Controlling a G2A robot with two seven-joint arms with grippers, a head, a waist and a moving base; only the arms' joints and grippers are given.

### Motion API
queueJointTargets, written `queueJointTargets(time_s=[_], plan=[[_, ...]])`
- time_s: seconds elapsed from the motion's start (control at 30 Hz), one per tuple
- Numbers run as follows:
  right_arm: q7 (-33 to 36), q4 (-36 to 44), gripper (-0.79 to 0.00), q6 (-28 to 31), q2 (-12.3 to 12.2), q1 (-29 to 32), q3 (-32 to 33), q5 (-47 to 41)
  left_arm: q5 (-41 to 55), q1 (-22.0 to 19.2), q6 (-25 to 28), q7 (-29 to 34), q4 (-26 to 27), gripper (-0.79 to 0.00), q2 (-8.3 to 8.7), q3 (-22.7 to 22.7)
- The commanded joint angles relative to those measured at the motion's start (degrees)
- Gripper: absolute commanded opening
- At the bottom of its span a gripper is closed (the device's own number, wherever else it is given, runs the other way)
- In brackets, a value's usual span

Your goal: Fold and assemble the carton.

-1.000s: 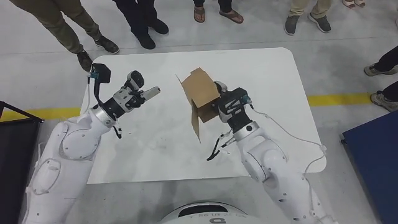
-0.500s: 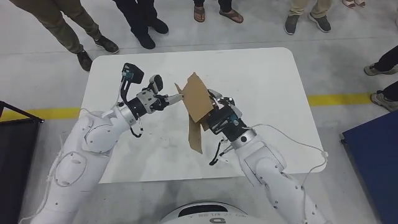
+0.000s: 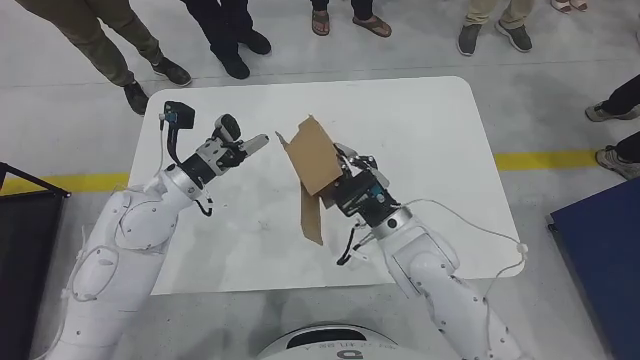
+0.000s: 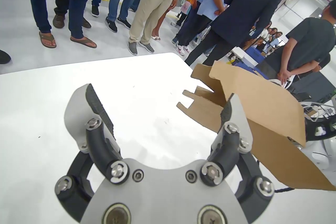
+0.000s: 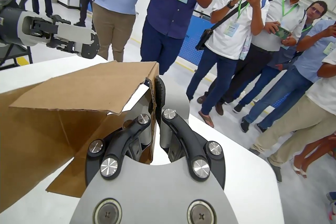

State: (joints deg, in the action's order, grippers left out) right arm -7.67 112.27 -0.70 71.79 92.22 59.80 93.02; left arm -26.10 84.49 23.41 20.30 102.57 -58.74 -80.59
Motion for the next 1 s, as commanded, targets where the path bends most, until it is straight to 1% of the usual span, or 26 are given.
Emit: queueJointTargets(time_s=[0.0,0.03,0.13,0.23,0.57,0.6,0.63,0.67,0.73,0.8,0.87,0.97], plan=[[-9.9,-4.36,-0.785,2.95,0.5,-2.03,-0.64,-10.01,0.01,0.0,0.0,0.0,0.0,0.0,0.0,-0.01],[-14.45,-6.88,-0.785,5.35,0.71,-2.92,-0.85,-13.62,0.01,0.0,0.0,0.0,0.0,0.0,0.0,-0.01],[-24.76,-13.98,-0.785,11.78,1.42,-5.86,-1.39,-22.64,0.01,0.0,0.0,0.0,0.0,0.0,0.0,-0.01],[-30.05,-19.76,-0.785,17.35,2.29,-8.77,-2.54,-30.94,0.01,0.0,0.0,0.0,0.0,0.0,0.0,-0.01],[-30.05,-19.76,-0.785,17.35,2.29,-8.77,-2.54,-30.94,0.01,0.0,0.0,0.0,0.0,0.0,0.0,-0.01],[-30.81,-18.81,-0.785,18.81,2.45,-8.64,-2.84,-33.29,0.01,0.0,0.0,0.0,0.0,0.0,0.0,-0.01],[-32.51,-18.62,-0.785,21.7,2.67,-8.59,-3.0,-37.58,0.01,0.0,0.0,0.0,0.0,0.0,0.0,-0.01],[-34.18,-19.42,-0.785,24.82,2.84,-8.85,-3.05,-40.91,0.01,0.0,0.0,0.0,0.0,0.0,0.0,-0.01],[-37.75,-21.98,-0.785,31.07,3.08,-9.72,-3.19,-44.25,0.01,0.0,0.0,0.0,0.0,0.0,0.0,-0.01],[-40.57,-25.15,-0.785,35.36,3.44,-10.35,-3.49,-47.41,0.03,0.13,0.28,-0.71,0.91,0.0,-0.05,0.01],[-41.64,-27.83,-0.785,36.26,3.75,-11.21,-3.91,-46.63,1.35,0.7,2.64,-1.82,2.77,0.0,-0.07,-0.33],[-42.01,-30.32,-0.785,34.73,4.1,-11.77,-4.74,-42.76,3.53,1.62,5.09,-1.83,5.8,0.0,0.08,-1.85]])
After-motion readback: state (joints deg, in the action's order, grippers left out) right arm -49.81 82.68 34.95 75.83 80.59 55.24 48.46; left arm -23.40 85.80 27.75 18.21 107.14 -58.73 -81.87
